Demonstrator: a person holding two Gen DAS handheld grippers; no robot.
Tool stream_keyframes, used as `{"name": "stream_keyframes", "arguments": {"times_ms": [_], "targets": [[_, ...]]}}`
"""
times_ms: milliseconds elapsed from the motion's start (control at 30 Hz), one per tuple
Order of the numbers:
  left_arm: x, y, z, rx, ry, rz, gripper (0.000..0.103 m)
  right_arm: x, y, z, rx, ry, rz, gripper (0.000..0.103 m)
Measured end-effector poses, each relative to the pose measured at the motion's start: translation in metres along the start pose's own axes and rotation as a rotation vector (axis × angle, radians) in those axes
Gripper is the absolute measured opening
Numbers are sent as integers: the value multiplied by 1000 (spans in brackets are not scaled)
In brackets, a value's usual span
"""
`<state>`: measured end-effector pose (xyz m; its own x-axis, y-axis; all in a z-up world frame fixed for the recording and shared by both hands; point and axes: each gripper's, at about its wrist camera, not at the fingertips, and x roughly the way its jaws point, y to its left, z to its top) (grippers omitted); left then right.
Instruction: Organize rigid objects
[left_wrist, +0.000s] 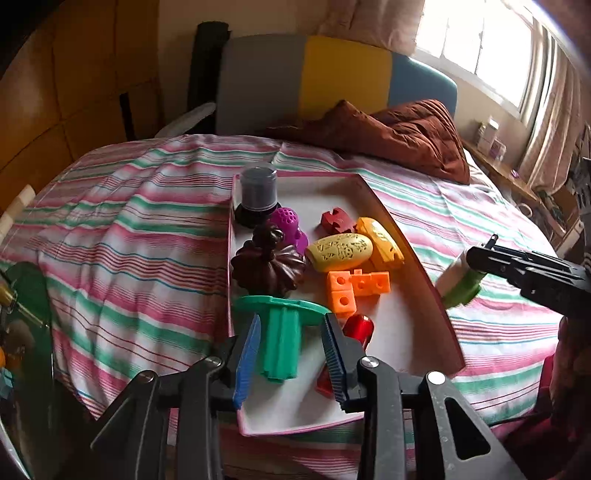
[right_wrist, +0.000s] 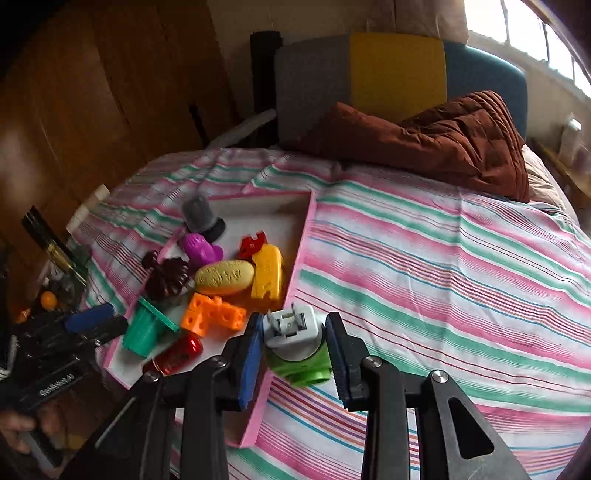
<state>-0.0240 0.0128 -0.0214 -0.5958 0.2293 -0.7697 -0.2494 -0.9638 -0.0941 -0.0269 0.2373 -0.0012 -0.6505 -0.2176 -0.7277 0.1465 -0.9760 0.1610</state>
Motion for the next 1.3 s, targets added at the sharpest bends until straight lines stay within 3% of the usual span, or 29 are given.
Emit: {"name": "stream_keyframes", "arguments": {"times_ms": [100, 200, 333, 433, 467, 533, 567, 600, 667, 767, 900, 1100, 1300], "targets": [[-1, 5, -1, -16, -8, -4, 36, -17, -1, 8, -2, -77, -26, 30], [-1, 7, -1, -27, -13, -4, 36, -19, 3, 14, -14, -67, 36, 30], [-3, 11, 0, -47, -18, -4, 38, -12, 22, 12, -22, -30, 150, 30], [-7, 13, 1, -47, -39, 16, 39, 8, 41, 8, -45, 60, 220, 31], [-9, 13, 2, -49, -46, 20, 39, 14, 46, 8, -56, 70, 211, 31], [-11, 14, 3, -55, -55, 30, 39, 25, 53, 8, -57, 75, 202, 41], [-11, 13, 4, -55, -58, 37, 39, 29, 55, 9, -52, 67, 193, 53], [-12, 13, 4, -56, -63, 46, 39, 30, 56, 10, -51, 55, 178, 59], [-13, 14, 5, -64, -64, 71, 40, 32, 56, 11, -39, 42, 154, 63], [-13, 14, 6, -78, -57, 144, 40, 21, 54, 11, -21, -6, 126, 76], [-13, 18, 3, -107, -50, 152, 40, 3, 59, 4, -34, -70, 54, 89], [-15, 15, -7, -100, -45, 173, 40, -16, 70, -20, -42, -113, -57, 94], [-23, 14, -11, -95, -88, 211, 40, -16, 79, -39, -52, -102, -72, 94]]}}
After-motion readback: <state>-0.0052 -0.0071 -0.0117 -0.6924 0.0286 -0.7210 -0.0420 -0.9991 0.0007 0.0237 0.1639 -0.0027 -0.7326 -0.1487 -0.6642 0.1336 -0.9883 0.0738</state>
